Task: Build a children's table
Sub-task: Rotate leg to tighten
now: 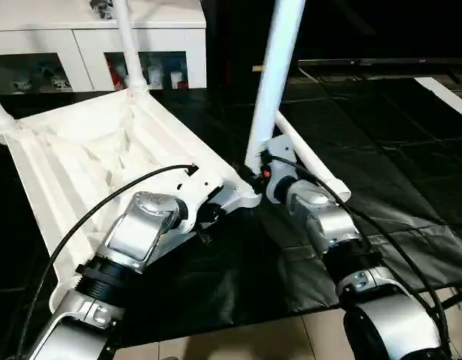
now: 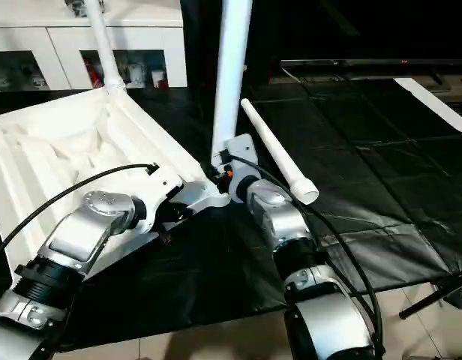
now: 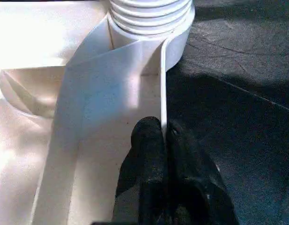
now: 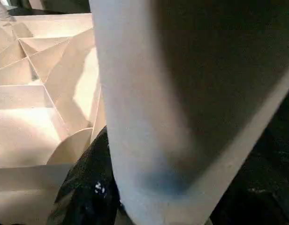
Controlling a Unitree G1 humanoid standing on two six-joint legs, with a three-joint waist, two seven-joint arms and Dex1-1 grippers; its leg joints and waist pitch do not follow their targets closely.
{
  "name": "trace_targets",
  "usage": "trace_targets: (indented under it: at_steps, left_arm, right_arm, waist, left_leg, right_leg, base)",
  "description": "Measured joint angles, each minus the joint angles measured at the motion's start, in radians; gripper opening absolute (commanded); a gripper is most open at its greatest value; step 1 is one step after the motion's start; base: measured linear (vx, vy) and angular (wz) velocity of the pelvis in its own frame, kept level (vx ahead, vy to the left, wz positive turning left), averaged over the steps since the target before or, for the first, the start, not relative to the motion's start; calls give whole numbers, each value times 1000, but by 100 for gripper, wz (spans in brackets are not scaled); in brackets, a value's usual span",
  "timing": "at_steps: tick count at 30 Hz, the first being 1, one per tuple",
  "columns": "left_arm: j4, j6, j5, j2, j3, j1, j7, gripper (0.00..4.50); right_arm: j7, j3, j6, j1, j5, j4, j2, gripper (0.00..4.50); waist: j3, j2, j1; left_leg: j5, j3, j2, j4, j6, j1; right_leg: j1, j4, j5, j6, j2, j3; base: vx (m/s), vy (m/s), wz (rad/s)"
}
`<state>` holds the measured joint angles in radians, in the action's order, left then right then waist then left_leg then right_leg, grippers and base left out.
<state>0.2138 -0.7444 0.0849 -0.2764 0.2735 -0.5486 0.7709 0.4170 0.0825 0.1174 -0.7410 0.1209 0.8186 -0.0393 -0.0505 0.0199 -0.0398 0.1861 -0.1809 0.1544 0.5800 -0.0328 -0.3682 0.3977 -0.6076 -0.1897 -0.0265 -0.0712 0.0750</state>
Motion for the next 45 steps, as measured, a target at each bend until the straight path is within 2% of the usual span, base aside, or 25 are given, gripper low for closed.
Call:
trace_targets:
  at_steps: [1,5,9,13,16,19,20,24,26,32,36,38,43,45]
  left_arm:
    - [-1,-4,0,0,0,0,-1,0]
    - [-12,-13,2,5,8,0,-3,0]
    - [-12,-11,0,5,14,-4,-4,0]
    - [10,13,-3,8,18,-12,-3,0]
    - [53,43,-5,12,26,-37,2,0]
    - [103,96,-2,7,37,-57,7,0]
    - [117,111,-2,1,40,-63,10,0]
    - [145,148,-2,-15,46,-75,23,0]
    - [178,183,-2,-19,48,-88,36,0]
    - [237,266,-3,-37,49,-109,69,0]
    - [248,286,-9,-44,49,-111,81,0]
    - [252,295,-12,-47,49,-112,88,0]
    - [255,316,-14,-61,49,-108,107,0]
    - [256,354,-20,-76,46,-95,135,0]
  right_arm:
    - [0,-1,0,-3,0,5,1,249]
    - [3,-18,-20,-2,4,46,6,281]
    - [0,-12,-60,6,-10,76,6,318]
    - [8,-15,-55,34,-10,86,-5,335]
    - [35,-12,-53,68,-14,39,-29,367]
    - [94,-7,-49,150,-8,-66,-60,382]
    - [117,-6,-47,182,-5,-105,-69,402]
    - [199,3,-31,267,28,-215,-102,426]
    - [220,5,10,312,43,-296,-126,443]
    - [225,35,75,398,26,-413,-174,443]
    - [219,41,101,400,3,-501,-201,443]
    - [271,42,198,409,52,-573,-227,443]
    - [252,9,219,441,82,-627,-229,443]
    - [238,-44,209,464,130,-663,-204,443]
  waist:
    - [0,0,1]
    - [0,0,-6]
    - [-1,-2,-12]
    - [-3,-5,-21]
    - [-5,-9,-31]
    - [-6,-10,-47]
    - [-6,-11,-48]
    - [-7,-12,-48]
    - [-8,-14,-50]
    - [-11,-19,-53]
    - [-12,-20,-54]
    - [-12,-20,-56]
    - [-12,-20,-63]
    - [-12,-20,-67]
  left_leg:
    - [0,0,0,0,0,0]
    - [0,-1,0,0,0,0]
    - [0,-1,0,0,0,-1]
    - [0,-1,0,0,0,-2]
    - [0,-1,0,0,0,-3]
    - [0,-1,0,1,0,-2]
    - [0,-2,1,1,0,-2]
    - [0,-2,1,1,0,-1]
    - [0,-1,1,1,0,-1]
    - [0,-2,1,1,0,-3]
    - [0,-2,1,1,0,-5]
    - [0,-1,1,1,0,-5]
    - [0,-2,1,2,0,-5]
    - [0,-2,1,2,0,-5]
  right_leg:
    - [0,0,0,0,0,0]
    - [1,0,0,0,0,-1]
    - [2,0,0,0,0,-1]
    - [2,0,0,-1,0,-1]
    - [2,0,0,-1,0,0]
    - [2,0,0,0,0,0]
    - [2,0,0,0,0,0]
    - [2,-1,1,-1,0,0]
    - [1,-1,1,-1,0,0]
    - [3,-1,1,-1,0,0]
    - [4,0,1,0,0,0]
    - [4,0,1,0,0,0]
    - [4,-1,1,0,0,0]
    - [4,-1,0,0,0,0]
  base:
    - [0,0,0]
    - [0,0,0]
    - [0,0,0]
    - [0,0,0]
    - [0,0,0]
    - [0,0,0]
    - [0,0,0]
    - [0,0,0]
    - [0,0,0]
    - [0,0,0]
    - [0,0,0]
    - [0,0,0]
    - [0,0,0]
    - [0,0,0]
